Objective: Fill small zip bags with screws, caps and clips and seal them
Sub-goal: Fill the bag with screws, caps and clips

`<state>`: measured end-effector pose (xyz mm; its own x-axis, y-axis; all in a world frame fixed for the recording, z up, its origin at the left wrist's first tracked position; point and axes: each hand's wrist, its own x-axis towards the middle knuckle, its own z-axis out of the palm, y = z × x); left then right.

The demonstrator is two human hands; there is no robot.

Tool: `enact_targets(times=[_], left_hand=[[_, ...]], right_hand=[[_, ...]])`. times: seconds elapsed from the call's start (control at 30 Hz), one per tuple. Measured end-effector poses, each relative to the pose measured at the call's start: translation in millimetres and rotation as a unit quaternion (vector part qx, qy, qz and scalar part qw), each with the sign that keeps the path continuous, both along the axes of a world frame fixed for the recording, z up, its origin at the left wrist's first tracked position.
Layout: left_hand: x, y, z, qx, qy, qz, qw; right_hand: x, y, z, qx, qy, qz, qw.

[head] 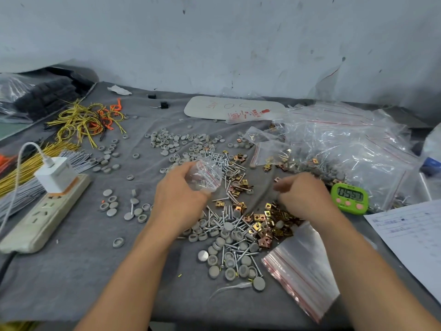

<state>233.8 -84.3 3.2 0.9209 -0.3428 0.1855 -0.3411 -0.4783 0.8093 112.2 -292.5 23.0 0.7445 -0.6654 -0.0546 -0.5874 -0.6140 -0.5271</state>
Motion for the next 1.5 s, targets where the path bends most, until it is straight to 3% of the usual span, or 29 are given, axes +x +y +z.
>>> enact_targets(times=[0.07, 0.27, 0.47, 0.67, 0.83, 1.27, 1.5], left_hand=[[-0.3, 1.0, -0.1, 0.007, -0.012, 0.007, 1.000], [-5.0, 2.9, 2.4, 0.038, -0.024, -0.001, 0.999], [-5.3, 1.6, 3.5, 0.035, -0.017, -0.013, 0.999], [-5.7, 0.6, 2.9, 0.035, -0.024, -0.025, 0.999], [-6.2, -0.9, 2.7, 0.046, -0.027, -0.027, 0.998], [-6.1, -1.8, 0.7, 0.064, -0.027, -0.023, 0.997], [-5.8, -3.7, -2.2, 0.081, -0.042, -0.040, 0.995]], right_hand=[[1.3, -0.6, -2.6, -0.033, 0.070, 0.026, 0.997], [13.1, 5.5, 1.5, -0.036, 0.092, 0.034, 0.994], [8.6, 1.1, -6.7, 0.014, -0.057, -0.004, 0.998], [0.0, -8.3, -10.8, 0.021, -0.070, 0.020, 0.997], [-1.6, -16.1, -13.9, -0.056, -0.016, 0.018, 0.998], [7.5, -10.1, -12.9, -0.081, 0.079, 0.074, 0.991], [1.7, -2.2, -6.6, 0.027, -0.164, 0.000, 0.986]])
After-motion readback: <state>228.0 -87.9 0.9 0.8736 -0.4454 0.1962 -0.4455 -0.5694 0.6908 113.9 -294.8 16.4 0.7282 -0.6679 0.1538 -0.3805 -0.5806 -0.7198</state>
